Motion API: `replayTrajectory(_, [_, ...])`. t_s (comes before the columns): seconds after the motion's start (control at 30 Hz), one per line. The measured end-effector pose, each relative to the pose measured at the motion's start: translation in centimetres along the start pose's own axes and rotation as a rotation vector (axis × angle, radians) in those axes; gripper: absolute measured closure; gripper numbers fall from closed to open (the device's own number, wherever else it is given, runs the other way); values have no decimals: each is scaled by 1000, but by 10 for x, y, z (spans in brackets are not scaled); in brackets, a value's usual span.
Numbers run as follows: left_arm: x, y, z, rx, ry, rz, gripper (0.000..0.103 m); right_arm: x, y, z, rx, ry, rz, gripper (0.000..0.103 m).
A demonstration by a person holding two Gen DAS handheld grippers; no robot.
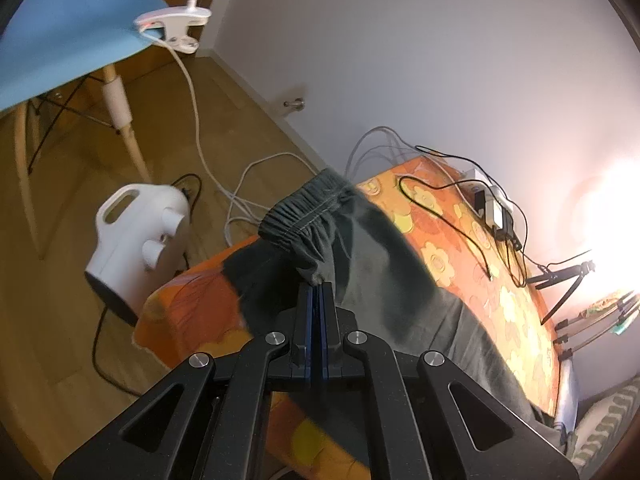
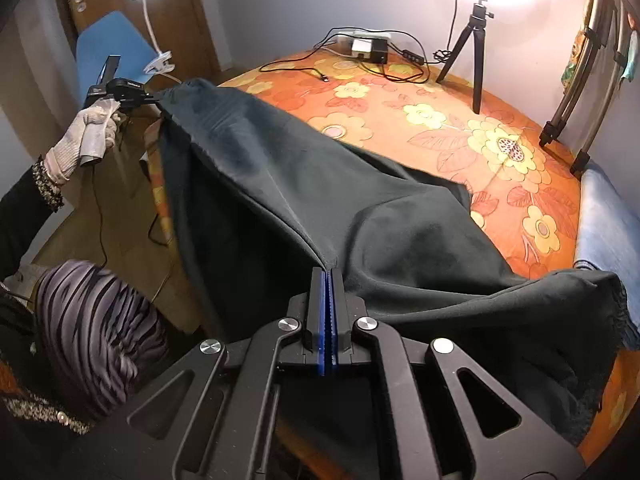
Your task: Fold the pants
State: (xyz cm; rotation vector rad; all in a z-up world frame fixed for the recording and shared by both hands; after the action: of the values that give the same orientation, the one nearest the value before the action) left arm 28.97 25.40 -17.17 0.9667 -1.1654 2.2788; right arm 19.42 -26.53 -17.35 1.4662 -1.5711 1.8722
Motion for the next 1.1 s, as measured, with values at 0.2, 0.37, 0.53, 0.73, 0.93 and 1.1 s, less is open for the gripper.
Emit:
replayTrajectory(0.2, [-7,17,-11,-17,-8,-35,101,-3,26,-16,21,6,-70,101])
replayTrajectory(0.37, [-17,31,-19,-25,16,-82,101,-27,54,-26,81,39,-213,101])
replayTrajectory(0.53, [-14,34,-25,-45,40,-81,100,-24,40,-27,76,17,-254,77])
replayTrajectory(0.73, [-13,37,-30,-57,53,-96,89,8,-26,-30,54,-106,-134,54])
replayTrajectory(0.93, [-5,35,-35,-56,60,-76,74,-22,-111,-15,42,-79,-42,52])
replayTrajectory(1.1, [-4,28,-40,-68,32,-58,72,-93,-185,-41,88,-122,8,52])
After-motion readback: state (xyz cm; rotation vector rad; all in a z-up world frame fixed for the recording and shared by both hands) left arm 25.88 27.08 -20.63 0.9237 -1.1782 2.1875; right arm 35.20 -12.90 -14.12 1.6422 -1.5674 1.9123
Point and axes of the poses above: each gripper's, at about its wrist camera, not at the fingertips, and x roughly against the way its jaws point, z to its right, y to its underside, the point moved 8 cm from there along -x, roughly the way its jaws point, and after that the axes turned 4 degrees about -x, right-handed, at the moved point
